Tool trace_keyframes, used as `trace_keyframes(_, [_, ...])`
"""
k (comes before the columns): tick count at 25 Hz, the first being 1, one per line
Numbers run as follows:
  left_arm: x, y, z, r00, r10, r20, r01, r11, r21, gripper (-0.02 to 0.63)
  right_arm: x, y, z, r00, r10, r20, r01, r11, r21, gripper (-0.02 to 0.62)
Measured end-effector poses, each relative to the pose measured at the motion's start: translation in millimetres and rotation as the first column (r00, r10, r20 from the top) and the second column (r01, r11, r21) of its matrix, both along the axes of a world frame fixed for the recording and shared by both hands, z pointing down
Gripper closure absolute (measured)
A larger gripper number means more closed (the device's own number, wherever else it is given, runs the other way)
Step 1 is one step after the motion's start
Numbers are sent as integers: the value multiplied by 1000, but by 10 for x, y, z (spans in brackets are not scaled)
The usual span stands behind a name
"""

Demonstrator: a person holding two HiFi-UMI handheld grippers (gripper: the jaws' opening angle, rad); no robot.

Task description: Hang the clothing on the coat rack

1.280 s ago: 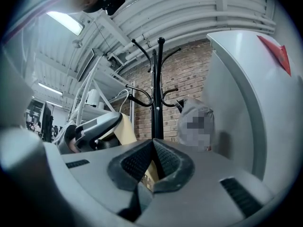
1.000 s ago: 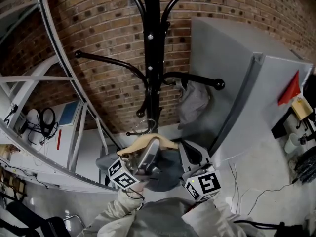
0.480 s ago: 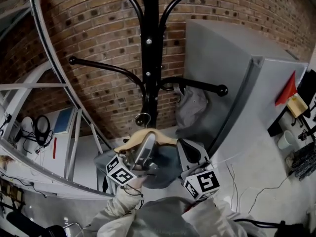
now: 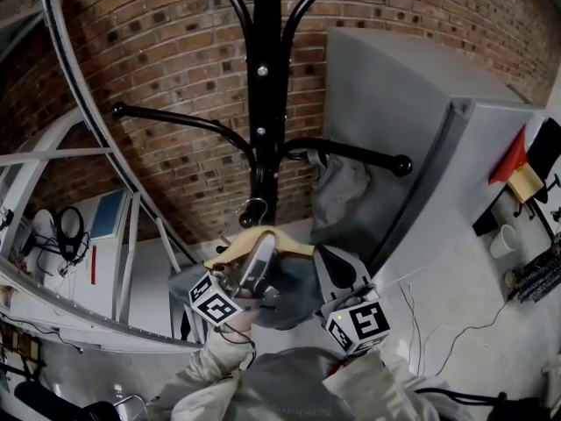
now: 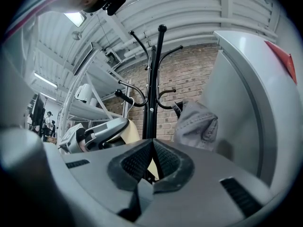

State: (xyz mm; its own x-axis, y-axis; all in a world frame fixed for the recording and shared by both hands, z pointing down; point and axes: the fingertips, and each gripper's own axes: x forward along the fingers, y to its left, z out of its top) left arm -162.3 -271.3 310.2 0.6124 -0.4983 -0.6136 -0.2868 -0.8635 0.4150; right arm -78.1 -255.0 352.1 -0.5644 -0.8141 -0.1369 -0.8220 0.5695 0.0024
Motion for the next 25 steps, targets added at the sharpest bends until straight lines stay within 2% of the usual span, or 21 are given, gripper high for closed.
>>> trace_keyframes(8, [-9,-170,108,1000,-23,-5,22,1000,-14,503,125,-39,64,1000,19,2,-19,1000,-16,571])
trace_keyframes(25, [-8,-181,116,998,-55,-23,55,998,-35,502,176,62,93,1000,11,9,-11,999,-39,571])
